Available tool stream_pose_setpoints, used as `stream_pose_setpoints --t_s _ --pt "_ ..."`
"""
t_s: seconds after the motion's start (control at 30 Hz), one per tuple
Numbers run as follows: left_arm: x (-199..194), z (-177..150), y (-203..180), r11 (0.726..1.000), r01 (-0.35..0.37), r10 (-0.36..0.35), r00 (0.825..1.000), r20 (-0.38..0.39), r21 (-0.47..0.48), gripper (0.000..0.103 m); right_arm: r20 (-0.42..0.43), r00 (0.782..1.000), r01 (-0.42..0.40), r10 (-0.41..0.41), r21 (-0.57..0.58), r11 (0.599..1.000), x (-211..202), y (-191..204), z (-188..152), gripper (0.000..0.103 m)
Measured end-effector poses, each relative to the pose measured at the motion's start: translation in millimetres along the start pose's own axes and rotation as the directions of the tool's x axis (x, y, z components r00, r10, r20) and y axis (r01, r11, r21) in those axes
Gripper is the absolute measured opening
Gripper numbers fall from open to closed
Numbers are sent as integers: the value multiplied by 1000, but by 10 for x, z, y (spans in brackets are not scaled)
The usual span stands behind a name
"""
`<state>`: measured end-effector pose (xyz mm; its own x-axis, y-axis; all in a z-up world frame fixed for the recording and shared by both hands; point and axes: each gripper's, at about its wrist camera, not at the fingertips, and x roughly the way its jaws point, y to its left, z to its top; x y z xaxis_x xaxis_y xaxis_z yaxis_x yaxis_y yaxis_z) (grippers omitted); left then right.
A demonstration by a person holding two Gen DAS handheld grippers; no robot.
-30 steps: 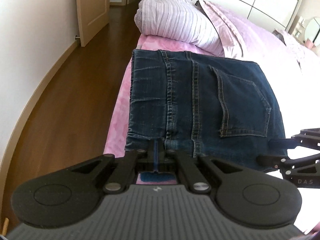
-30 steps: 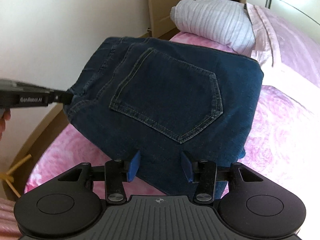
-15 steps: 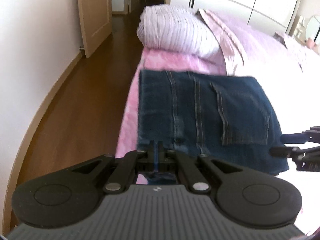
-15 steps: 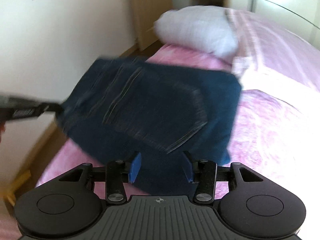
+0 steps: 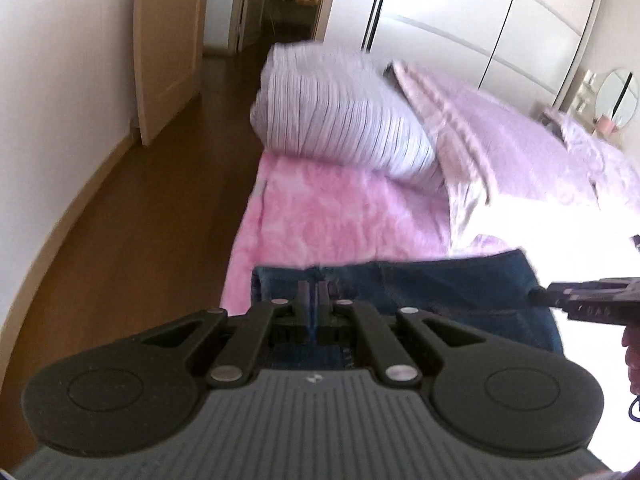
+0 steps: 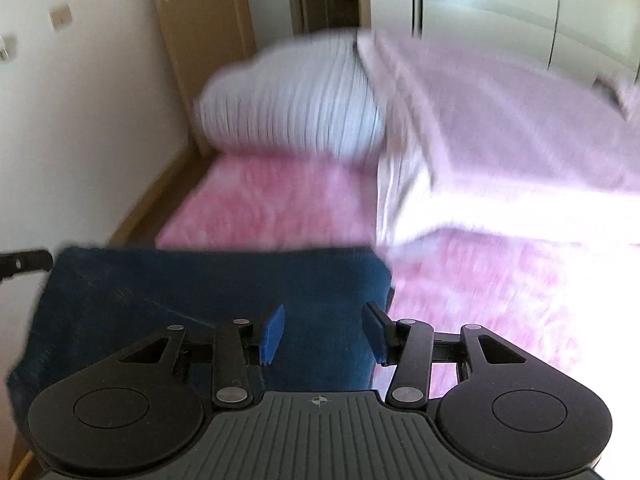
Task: Fold clothes
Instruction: 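Lower the jeans onto the clothes stack and open both grippers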
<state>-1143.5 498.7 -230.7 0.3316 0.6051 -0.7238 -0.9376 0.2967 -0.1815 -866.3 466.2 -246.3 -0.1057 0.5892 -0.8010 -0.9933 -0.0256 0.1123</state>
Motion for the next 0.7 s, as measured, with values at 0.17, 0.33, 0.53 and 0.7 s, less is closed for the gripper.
stream_pose_setpoints --t_s 0.17,0.33,0.53,0.7 --pt "23 -134 60 999 -46 46 999 8 -17 0 -6 1000 -18 18 -7 1000 -49 -46 -173 48" --pt "-584 -369 -18 999 5 -4 999 39 -37 0 -20 995 -101 101 -6 995 -634 150 -464 48" --pt "-828 -912 -219 1000 4 -4 998 -61 -1 0 -125 983 -154 138 -131 979 -815 557 -958 48" --pt "-673 -1068 -229 998 -39 35 996 -82 -41 0 -153 985 -112 76 -238 965 -584 709 -1098 48"
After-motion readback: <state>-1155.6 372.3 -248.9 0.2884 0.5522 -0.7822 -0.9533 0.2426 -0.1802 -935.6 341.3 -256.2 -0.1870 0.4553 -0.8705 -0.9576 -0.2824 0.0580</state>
